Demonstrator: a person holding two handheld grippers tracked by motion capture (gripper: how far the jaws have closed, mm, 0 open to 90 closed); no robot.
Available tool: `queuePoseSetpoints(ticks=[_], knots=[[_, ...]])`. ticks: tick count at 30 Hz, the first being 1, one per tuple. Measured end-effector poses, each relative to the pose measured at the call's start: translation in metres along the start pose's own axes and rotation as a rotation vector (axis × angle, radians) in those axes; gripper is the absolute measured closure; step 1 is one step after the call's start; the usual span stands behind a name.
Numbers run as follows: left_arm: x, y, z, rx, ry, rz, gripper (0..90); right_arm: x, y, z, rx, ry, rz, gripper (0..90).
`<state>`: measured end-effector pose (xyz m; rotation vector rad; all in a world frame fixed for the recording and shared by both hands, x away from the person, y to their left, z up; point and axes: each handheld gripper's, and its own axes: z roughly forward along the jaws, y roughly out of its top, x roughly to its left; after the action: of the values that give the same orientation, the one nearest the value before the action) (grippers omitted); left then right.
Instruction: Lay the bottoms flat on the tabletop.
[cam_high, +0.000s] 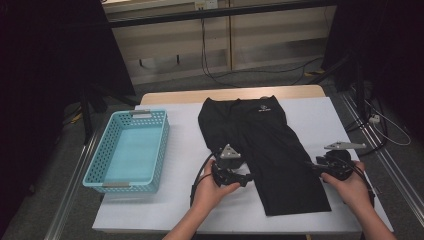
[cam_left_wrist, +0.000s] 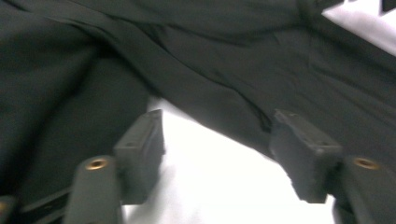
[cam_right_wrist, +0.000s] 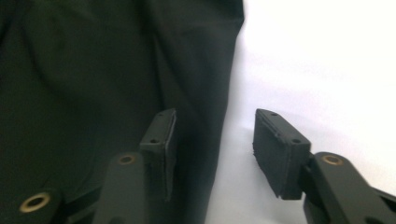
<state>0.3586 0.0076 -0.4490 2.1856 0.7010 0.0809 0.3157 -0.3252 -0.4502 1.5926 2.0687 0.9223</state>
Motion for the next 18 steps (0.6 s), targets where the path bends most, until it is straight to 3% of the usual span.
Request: queuePoseSetpoints(ticks=[6, 9, 12, 14, 16, 18], knots=[[-0.011, -0.001, 0.012, 0.021, 0.031, 0.039, 45.3, 0.003, -0.009, -0.005, -0.007, -0.013, -0.021, 62.7], [-0.014, 0.0, 0.013, 0.026, 0.007, 0.037, 52.8, 0.002, -0.01, -0.007, -0.003, 0.009, 0.001, 71.2], [-0.018, 0.0, 0.014, 0.033, -0.003, 0.065, 68.3, 0.002, -0.012, -0.008, -0.002, 0.022, -0.005, 81.9], [-0.018, 0.001, 0.015, 0.058, -0.096, -0.002, 84.8, 0.001, -0.013, -0.008, 0.003, 0.05, -0.016, 87.1], [-0.02, 0.001, 0.016, 0.057, -0.088, 0.022, 88.6, 0.002, -0.013, -0.009, 0.01, 0.051, -0.005, 88.2], [-0.02, 0.002, 0.015, 0.07, -0.092, 0.01, 89.6, 0.002, -0.013, -0.01, 0.007, 0.052, -0.015, 89.3]])
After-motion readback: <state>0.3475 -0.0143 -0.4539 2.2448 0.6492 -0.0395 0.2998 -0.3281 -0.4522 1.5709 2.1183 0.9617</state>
